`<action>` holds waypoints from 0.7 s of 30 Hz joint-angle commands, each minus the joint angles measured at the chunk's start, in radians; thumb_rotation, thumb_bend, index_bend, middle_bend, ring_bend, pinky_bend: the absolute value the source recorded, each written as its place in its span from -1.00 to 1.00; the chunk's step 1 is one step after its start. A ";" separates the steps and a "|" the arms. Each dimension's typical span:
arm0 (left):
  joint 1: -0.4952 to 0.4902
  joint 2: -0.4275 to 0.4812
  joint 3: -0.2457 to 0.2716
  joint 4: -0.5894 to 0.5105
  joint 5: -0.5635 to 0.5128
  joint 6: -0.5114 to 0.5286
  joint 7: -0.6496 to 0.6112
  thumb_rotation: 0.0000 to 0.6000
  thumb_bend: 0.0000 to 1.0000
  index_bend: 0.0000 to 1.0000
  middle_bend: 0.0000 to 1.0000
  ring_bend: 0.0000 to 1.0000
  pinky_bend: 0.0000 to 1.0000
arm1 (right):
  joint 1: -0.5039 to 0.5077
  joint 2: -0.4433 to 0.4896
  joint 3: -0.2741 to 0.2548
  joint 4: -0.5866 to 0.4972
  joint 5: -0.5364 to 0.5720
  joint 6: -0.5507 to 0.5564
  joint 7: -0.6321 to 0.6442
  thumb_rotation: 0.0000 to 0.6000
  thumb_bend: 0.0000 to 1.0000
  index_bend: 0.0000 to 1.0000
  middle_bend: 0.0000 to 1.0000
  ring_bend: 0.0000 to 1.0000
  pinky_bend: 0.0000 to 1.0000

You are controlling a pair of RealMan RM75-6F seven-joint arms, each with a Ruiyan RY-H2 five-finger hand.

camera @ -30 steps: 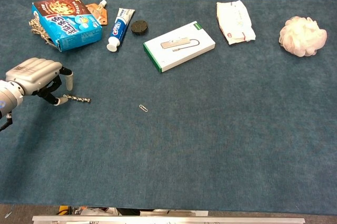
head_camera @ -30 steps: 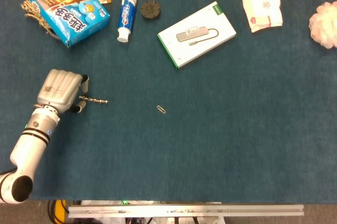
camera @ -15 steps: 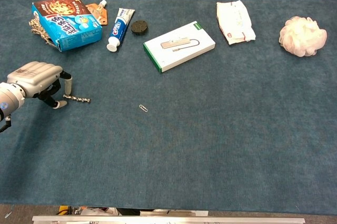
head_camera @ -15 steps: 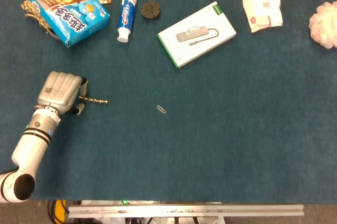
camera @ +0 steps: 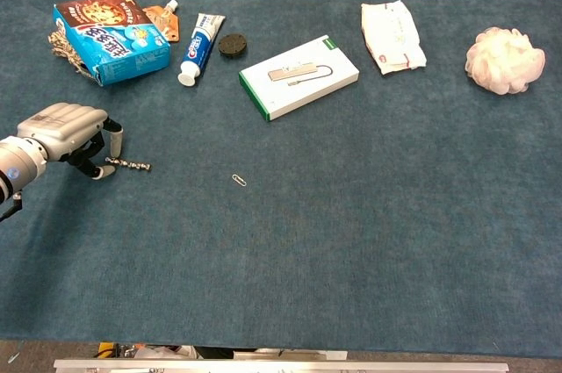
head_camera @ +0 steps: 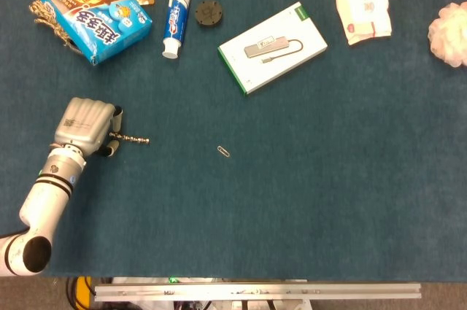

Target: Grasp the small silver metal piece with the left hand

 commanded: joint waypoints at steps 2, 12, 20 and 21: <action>-0.004 -0.002 0.002 0.000 -0.004 0.002 0.003 1.00 -0.35 0.00 0.75 0.73 1.00 | -0.001 0.000 0.000 0.001 0.000 0.001 0.001 1.00 -0.53 -0.30 -0.20 -0.35 -0.05; -0.018 -0.012 0.011 0.001 -0.025 0.004 0.014 1.00 -0.31 0.03 0.76 0.73 1.00 | -0.010 0.002 0.000 0.006 0.001 0.011 0.008 1.00 -0.53 -0.30 -0.20 -0.35 -0.05; -0.022 0.001 0.013 -0.020 -0.028 0.013 0.007 1.00 -0.31 0.10 0.76 0.74 1.00 | -0.011 0.000 0.001 0.012 -0.002 0.015 0.017 1.00 -0.53 -0.30 -0.20 -0.35 -0.05; -0.022 0.003 0.014 -0.025 -0.026 0.016 0.007 1.00 -0.31 0.11 0.76 0.74 1.00 | -0.012 0.000 0.001 0.012 -0.003 0.016 0.018 1.00 -0.53 -0.30 -0.20 -0.35 -0.05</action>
